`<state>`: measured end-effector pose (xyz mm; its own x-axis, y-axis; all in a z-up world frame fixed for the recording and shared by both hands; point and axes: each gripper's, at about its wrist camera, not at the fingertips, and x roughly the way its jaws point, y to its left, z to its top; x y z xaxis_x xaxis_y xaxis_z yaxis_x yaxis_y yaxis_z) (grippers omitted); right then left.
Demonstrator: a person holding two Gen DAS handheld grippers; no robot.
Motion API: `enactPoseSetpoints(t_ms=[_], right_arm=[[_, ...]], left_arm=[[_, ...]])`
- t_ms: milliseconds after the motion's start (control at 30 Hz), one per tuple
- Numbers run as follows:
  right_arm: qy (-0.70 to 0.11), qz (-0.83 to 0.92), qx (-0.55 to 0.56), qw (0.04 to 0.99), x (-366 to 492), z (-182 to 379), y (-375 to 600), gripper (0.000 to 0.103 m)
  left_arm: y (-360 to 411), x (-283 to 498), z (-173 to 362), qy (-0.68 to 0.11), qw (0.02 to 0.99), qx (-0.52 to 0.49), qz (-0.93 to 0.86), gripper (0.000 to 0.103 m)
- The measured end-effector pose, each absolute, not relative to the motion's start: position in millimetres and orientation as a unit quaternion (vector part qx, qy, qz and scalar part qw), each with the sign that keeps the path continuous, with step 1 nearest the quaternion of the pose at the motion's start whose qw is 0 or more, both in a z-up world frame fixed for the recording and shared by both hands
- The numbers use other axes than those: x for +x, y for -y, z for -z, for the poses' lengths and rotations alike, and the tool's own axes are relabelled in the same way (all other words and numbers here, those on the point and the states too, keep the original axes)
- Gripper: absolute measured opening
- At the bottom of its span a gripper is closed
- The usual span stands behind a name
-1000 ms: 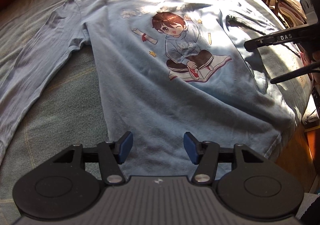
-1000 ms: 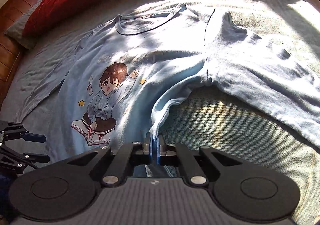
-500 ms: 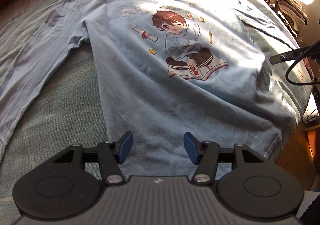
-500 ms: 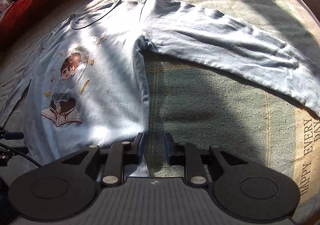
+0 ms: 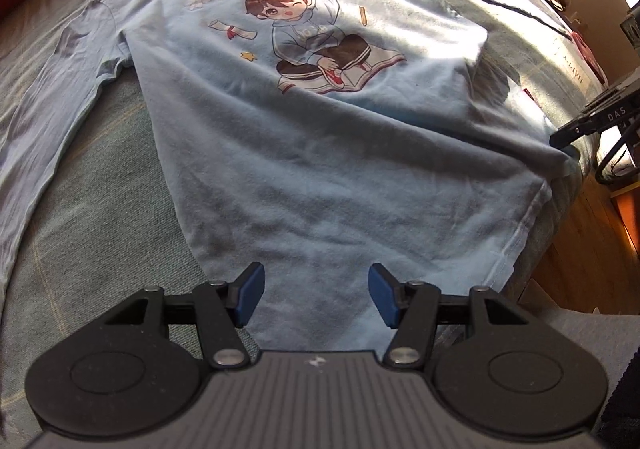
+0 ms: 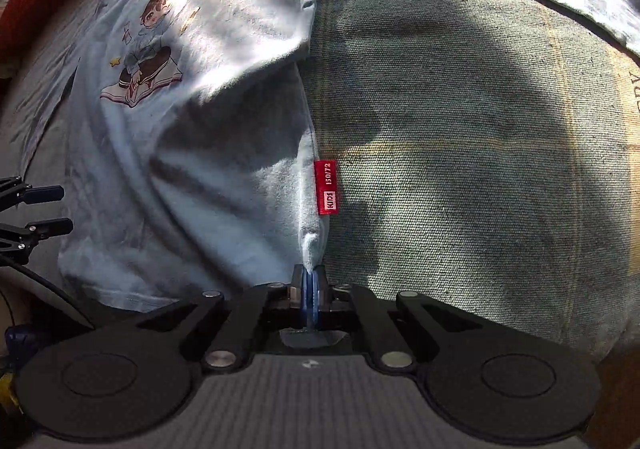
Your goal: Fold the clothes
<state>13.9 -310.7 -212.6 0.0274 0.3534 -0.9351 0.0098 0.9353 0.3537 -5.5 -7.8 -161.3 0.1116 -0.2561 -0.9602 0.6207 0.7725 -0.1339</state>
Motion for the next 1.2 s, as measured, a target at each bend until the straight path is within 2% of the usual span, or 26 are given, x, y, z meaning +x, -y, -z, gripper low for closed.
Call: enactPoseSetpoints(t_ms=[233,267,333,367,433,633,867,1000,1067,1200], right_arm=[[-0.722,-0.084,0.103,0.679,-9,209,329,0.003],[-0.72,-0.072,0.091,0.684,-9,209,331,0.008],[-0.706,-0.072,0.098,0.698,-4,202,333,0.01],[-0.696,-0.073,0.105,0.707,1,197,334,0.014],[-0.675,-0.076,0.116,0.725,9,186,335,0.015],[-0.627,-0.202,0.08,0.748,47,164,281,0.017],[-0.595,-0.379,-0.041,0.708,64,174,159,0.021],[-0.575,-0.439,-0.116,0.68,46,177,110,0.028],[-0.572,-0.457,-0.132,0.668,39,179,94,0.029],[-0.567,-0.48,-0.135,0.656,32,176,78,0.04]], left_arm=[[-1,-7,160,-0.6,0.735,0.136,0.284,0.058],[-2,-7,161,-0.601,0.737,0.131,0.279,0.058],[-7,-6,161,-0.605,0.741,0.121,0.266,0.058],[-10,-5,162,-0.607,0.743,0.113,0.257,0.058],[-18,-4,163,-0.614,0.747,0.092,0.236,0.058],[-47,0,170,-0.641,0.748,0.015,0.174,0.058],[-77,-1,176,-0.652,0.745,-0.043,0.135,0.058],[-88,-5,180,-0.657,0.737,-0.084,0.135,0.059],[-89,-6,181,-0.662,0.729,-0.106,0.136,0.058],[-85,-11,181,-0.671,0.714,-0.142,0.138,0.058]])
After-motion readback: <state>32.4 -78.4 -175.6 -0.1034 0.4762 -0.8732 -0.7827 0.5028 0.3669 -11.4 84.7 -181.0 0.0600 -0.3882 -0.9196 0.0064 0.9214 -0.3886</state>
